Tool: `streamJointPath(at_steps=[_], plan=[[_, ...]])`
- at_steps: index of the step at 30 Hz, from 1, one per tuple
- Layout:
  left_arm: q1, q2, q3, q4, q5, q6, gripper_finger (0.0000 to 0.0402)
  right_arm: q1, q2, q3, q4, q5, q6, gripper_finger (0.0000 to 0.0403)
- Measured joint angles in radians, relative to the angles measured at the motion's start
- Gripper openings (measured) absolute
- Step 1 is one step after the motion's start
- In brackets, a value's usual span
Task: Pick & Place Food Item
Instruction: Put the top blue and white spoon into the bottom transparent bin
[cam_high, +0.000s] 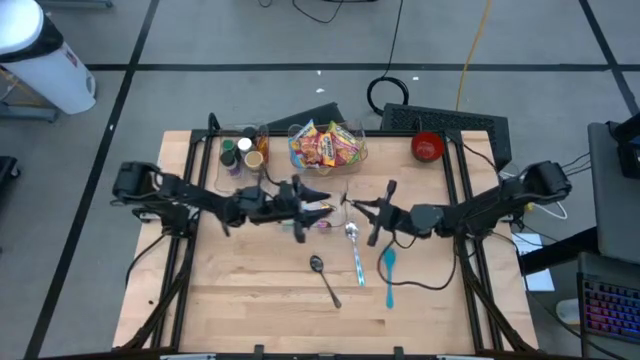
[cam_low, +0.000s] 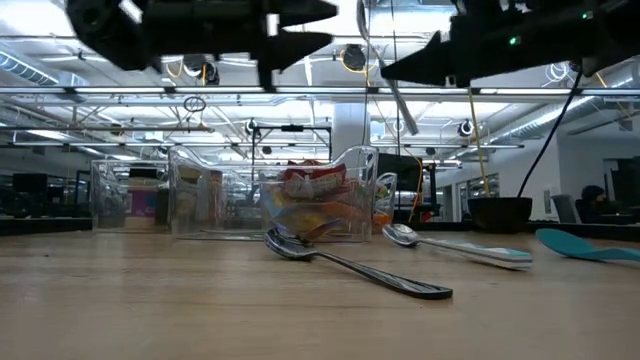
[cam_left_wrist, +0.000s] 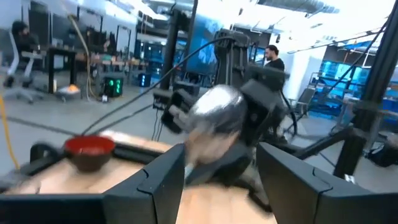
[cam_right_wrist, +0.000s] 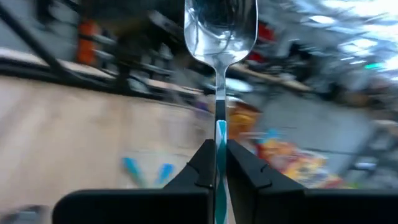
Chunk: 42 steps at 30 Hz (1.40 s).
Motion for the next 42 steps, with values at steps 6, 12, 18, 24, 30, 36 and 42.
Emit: streamJointPath(at_steps=[6, 12, 18, 24, 30, 36, 42], plan=[[-0.001, 0.109, 0.15, -0.034, -0.003, 0.103, 0.0207, 0.032, 0.074, 0.0, 0.159, 0.194, -0.183, 0.0005], [-0.002, 0.125, 0.206, -0.092, -0.027, 0.145, 0.0207, 0.057, 0.084, 0.0, 0.206, 0.239, -0.247, 0.0005], [-0.001, 0.126, 0.207, -0.075, -0.031, 0.165, 0.0207, 0.057, 0.084, 0.0, 0.211, 0.244, -0.23, 0.0005], [0.006, 0.126, 0.207, -0.073, -0.132, 0.171, 0.0207, 0.057, 0.084, 0.0, 0.21, 0.249, -0.224, 0.0005], [0.023, 0.126, 0.207, -0.069, -0.134, 0.171, 0.0207, 0.056, 0.084, 0.001, 0.21, 0.249, -0.222, 0.0005], [0.028, 0.126, 0.207, -0.069, -0.134, 0.174, 0.0205, 0.056, 0.084, 0.001, 0.205, 0.223, -0.193, 0.0005], [0.028, 0.126, 0.207, -0.068, -0.141, 0.192, 0.0152, 0.056, 0.084, 0.001, 0.199, 0.181, -0.175, 0.0005]])
